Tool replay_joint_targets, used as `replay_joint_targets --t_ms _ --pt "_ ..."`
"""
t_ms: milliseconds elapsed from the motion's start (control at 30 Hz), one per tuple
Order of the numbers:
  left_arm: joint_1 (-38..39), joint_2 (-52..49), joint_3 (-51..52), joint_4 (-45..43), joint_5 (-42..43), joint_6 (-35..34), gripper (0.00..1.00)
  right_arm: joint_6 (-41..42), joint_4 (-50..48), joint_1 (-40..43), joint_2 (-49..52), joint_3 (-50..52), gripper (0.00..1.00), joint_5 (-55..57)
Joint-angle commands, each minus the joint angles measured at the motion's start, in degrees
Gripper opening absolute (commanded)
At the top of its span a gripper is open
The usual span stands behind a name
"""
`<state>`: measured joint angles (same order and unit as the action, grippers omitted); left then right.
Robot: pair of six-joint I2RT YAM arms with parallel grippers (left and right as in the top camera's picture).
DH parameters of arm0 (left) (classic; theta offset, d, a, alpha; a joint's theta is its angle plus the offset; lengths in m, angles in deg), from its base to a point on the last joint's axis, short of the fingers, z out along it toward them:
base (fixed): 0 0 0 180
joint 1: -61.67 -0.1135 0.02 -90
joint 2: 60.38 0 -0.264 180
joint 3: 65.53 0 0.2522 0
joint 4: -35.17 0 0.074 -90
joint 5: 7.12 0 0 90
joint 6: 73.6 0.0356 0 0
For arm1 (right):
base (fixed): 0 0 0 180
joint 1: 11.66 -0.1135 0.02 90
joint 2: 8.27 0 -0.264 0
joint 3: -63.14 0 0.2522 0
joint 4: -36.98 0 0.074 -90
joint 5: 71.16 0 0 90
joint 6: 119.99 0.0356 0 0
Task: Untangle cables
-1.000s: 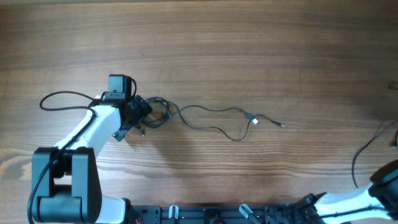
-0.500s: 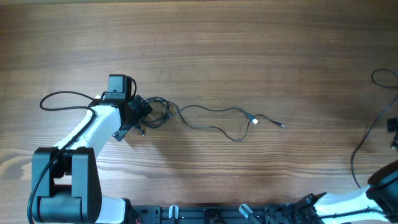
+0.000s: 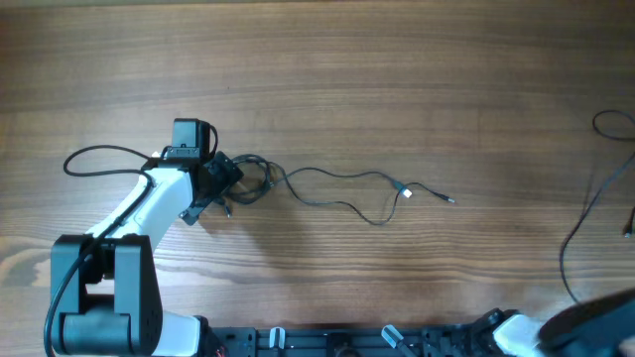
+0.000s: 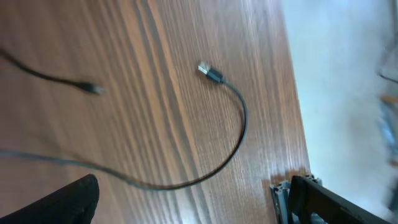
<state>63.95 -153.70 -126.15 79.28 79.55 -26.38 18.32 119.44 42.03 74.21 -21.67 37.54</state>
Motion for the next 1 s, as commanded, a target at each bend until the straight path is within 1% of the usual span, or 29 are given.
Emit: replay_joint_targets --t_ms 0,67,100,167,200,233,267,333,400,433,533,633,767,967 --pt "-0.3 -0.9 0.9 -0.3 1.8 -1.0 1.00 1.1 -1.9 0.1 -8.6 7.1 1.00 2.0" --pt "-0.3 -0.9 0.9 -0.3 1.8 -1.0 1.00 1.2 -3.3 0.1 -11.3 11.9 1.00 2.0" --pt "-0.3 -0.9 0.9 -0.3 1.8 -1.0 1.00 1.2 -5.1 0.1 -12.5 16.6 1.00 1.6" --pt "-0.3 -0.9 0.9 -0.3 1.8 -1.0 1.00 1.2 -7.3 0.1 -12.7 20.8 0.95 0.7" --pt "-0.3 -0.9 0.9 -0.3 1.8 -1.0 1.00 1.2 -8.7 0.1 -12.6 22.6 0.90 0.1" --pt "-0.3 -0.9 0.9 -0.3 1.8 -1.0 1.00 1.1 -10.6 0.1 -12.6 24.5 0.81 -0.7" --pt "-0.3 -0.9 0.9 -0.3 1.8 -1.0 1.00 1.1 -12.3 0.1 -12.6 25.8 0.74 -1.3" --pt "-0.3 -0.9 0.9 -0.3 1.8 -1.0 1.00 -0.2 -16.5 0.1 -12.6 28.0 0.65 -3.1" --pt "-0.3 -0.9 0.9 -0.3 1.8 -1.0 1.00 -1.8 -20.8 0.1 -12.6 30.3 0.66 -4.9" --pt "-0.3 -0.9 0.9 -0.3 1.8 -1.0 1.00 -1.8 -21.9 0.1 -12.6 31.4 0.70 -5.3" --pt "-0.3 -0.9 0.9 -0.3 1.8 -1.0 1.00 -1.6 -26.0 0.1 -12.6 35.7 0.73 -6.7" --pt "-0.3 -0.9 0.9 -0.3 1.8 -1.0 1.00 -0.4 -31.1 0.1 -12.6 40.7 0.72 -10.2" --pt "-0.3 -0.9 0.9 -0.3 1.8 -1.0 1.00 6.0 -34.1 0.1 -12.6 45.5 0.66 -11.6" --pt "-0.3 -0.9 0.9 -0.3 1.8 -1.0 1.00 6.3 -37.9 0.1 -12.6 46.5 0.64 -9.0"
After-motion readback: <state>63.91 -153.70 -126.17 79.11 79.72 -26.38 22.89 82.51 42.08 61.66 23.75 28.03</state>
